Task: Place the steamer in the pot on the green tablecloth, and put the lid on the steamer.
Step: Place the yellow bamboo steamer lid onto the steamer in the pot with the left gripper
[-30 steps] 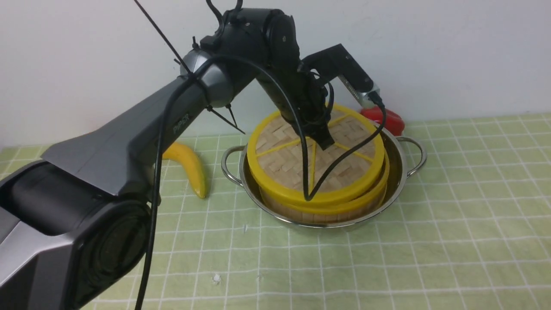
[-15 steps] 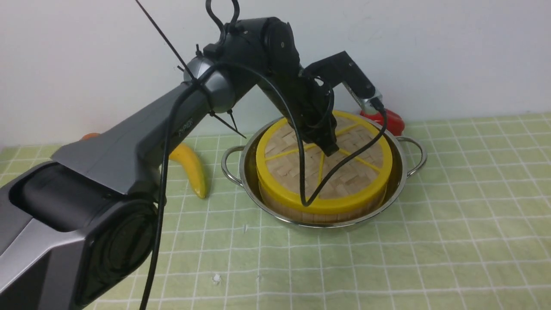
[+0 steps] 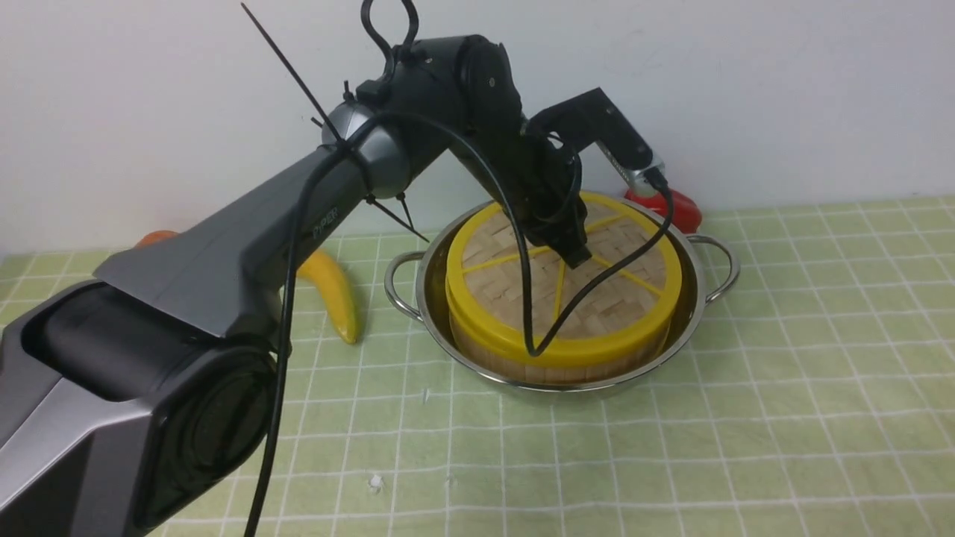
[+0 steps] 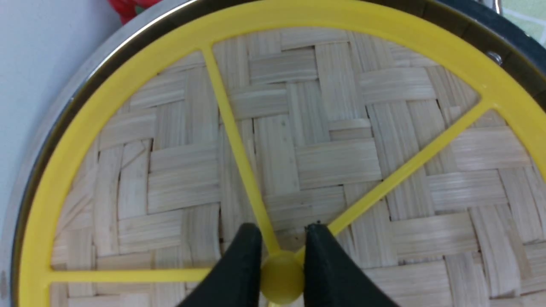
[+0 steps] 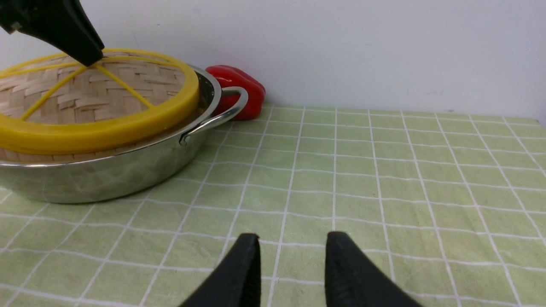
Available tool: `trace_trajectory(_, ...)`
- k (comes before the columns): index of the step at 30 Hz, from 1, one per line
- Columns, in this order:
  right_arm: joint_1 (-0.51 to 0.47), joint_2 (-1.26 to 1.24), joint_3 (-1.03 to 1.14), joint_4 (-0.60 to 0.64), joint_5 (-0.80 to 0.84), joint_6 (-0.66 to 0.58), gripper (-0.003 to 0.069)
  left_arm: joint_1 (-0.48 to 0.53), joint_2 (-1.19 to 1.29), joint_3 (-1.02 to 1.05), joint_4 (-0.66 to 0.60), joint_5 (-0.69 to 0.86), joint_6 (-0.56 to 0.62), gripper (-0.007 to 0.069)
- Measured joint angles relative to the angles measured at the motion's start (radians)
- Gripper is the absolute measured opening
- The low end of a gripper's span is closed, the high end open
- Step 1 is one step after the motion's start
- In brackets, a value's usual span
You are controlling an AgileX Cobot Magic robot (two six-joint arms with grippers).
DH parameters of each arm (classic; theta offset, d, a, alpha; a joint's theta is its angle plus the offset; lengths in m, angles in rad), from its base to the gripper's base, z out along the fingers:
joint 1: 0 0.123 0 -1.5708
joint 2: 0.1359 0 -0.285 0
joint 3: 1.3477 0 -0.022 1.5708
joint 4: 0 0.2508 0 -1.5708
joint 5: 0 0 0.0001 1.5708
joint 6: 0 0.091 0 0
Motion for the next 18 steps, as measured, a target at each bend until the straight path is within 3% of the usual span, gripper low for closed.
trace_trajectory(9, 0.0, 0.0, 0.0, 0.0, 0.0, 0.0, 0.024, 0.015, 0.0, 0.0, -0.011, 0.008, -0.113, 0.0114)
trace_trajectory(18, 0.0, 0.0, 0.0, 0.0, 0.0, 0.0, 0.024, 0.028, 0.0, 0.0, -0.029, 0.004, -0.123, 0.0114)
